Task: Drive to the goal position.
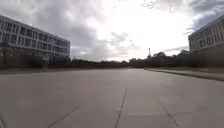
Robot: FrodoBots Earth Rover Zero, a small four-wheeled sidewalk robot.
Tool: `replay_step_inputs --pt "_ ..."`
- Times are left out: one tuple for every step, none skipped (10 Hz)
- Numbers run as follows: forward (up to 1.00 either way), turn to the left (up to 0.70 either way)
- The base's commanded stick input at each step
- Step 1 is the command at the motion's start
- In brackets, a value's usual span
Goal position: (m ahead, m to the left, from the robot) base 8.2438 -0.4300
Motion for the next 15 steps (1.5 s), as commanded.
replay_step_inputs --pt "0.7 0.0" --pt "0.7 0.0" --pt "0.7 0.0" --pt "0.7 0.0" --pt "0.7 0.0" --pt "0.7 0.0" --pt "0.7 0.0" --pt "0.7 0.0" --pt "0.7 0.0" --pt "0.7 0.0" --pt "0.7 0.0" --pt "0.7 0.0" --pt "0.7 0.0" --pt "0.7 0.0" --pt "0.7 0.0"
